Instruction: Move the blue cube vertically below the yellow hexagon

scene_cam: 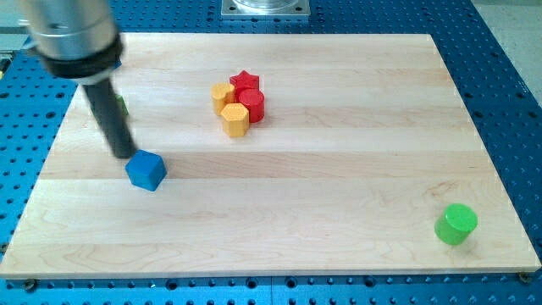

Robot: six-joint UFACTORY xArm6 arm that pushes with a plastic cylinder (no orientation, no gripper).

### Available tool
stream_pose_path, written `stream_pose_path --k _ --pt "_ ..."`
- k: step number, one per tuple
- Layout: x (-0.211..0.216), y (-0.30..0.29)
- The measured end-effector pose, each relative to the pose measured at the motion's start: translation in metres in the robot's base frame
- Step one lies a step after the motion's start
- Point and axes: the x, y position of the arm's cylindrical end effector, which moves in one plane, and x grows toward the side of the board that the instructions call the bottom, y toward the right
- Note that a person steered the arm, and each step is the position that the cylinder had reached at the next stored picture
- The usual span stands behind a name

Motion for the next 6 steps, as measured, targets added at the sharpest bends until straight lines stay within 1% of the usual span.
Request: stream_pose_path --k 1,2,3,4,5,6 --pt "0.009 -0.01" --pt "0.015 0.045" --pt "0.039 0.096" --pt "0.054 0.146" --pt "0.054 0.15" --pt "0.025 0.101"
